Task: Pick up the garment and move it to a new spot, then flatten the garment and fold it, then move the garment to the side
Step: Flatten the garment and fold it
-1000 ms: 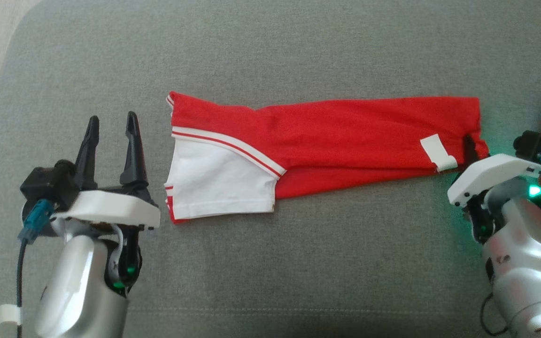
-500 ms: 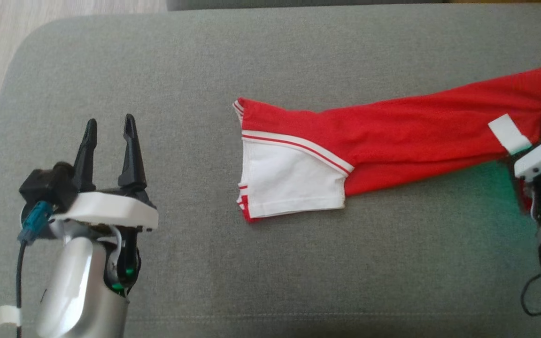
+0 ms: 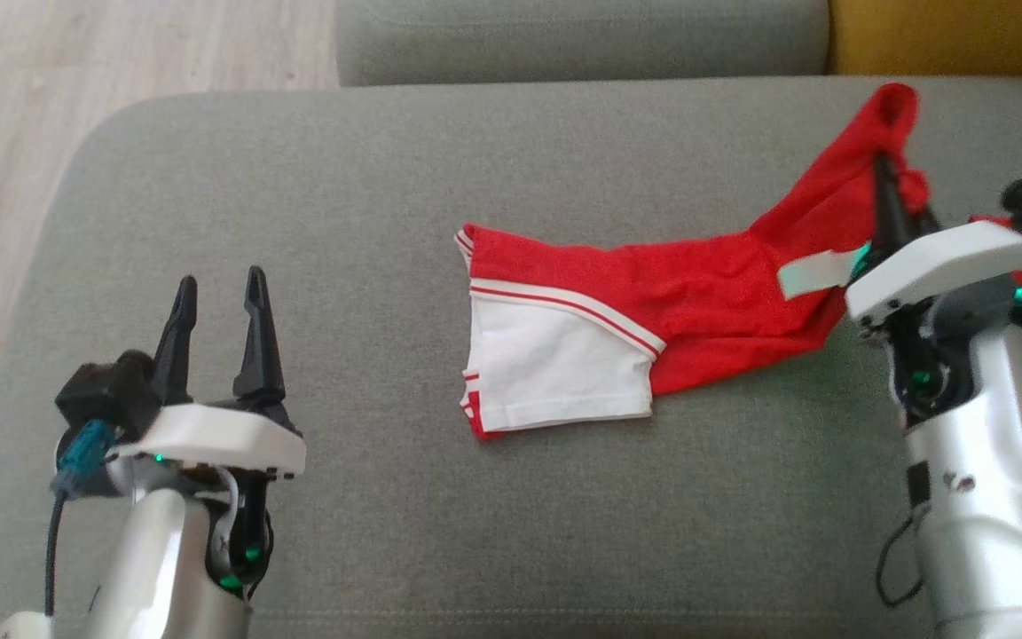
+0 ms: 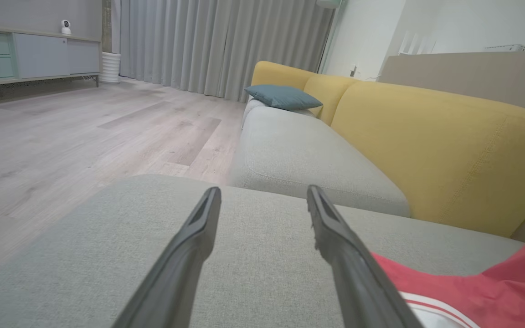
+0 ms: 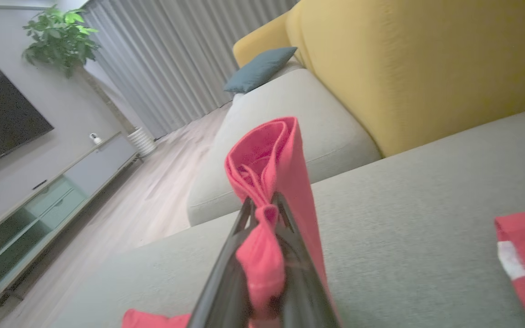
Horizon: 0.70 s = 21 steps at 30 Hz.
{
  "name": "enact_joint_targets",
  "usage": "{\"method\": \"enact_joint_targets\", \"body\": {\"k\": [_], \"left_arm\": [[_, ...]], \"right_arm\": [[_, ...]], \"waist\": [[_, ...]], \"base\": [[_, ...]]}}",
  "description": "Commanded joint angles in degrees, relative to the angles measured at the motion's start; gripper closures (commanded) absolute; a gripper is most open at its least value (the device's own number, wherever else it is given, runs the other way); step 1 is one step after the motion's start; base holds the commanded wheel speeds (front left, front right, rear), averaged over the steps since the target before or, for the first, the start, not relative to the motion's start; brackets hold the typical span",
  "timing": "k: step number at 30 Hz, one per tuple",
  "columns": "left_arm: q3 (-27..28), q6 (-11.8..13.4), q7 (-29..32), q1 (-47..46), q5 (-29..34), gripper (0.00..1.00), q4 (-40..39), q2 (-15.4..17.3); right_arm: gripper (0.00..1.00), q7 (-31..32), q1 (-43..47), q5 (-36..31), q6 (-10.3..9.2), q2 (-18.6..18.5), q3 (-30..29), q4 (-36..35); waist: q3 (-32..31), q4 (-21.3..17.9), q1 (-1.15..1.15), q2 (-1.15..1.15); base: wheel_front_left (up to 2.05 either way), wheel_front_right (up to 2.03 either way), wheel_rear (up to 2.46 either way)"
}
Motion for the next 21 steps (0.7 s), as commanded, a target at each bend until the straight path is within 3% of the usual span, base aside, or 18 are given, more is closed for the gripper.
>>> {"method": "enact_joint_targets", "body": {"k": [1,9,21], "left_arm": [[2.5,-0.1,-0.3,-1.1,0.4,0.00,-1.7,0.6],[2.9,-0.4,-0.3,0.0,0.1,0.00,-1.5,0.4],[2.4,-0.6,-0.3,-0.6,0.1,0.00,-0.9,0.0]], "right_arm": [[1.00,1.3,-0.1,1.5,0.37,0.9,2.9,-4.5],[1.00,2.8,6.1,12.0,0.37,1.1,15.1,-11.6],[1.00,-5.2,4.5,22.7,0.37,1.1,34.5,-3.5]], "waist": [[-1.3,0.9,0.00,0.00],[-2.8,3.2,0.00,0.00],[-1.0,5.7,0.00,0.00]], "base": [[0.00,0.00,0.00],[0.00,0.00,0.00],[0.00,0.00,0.00]]}}
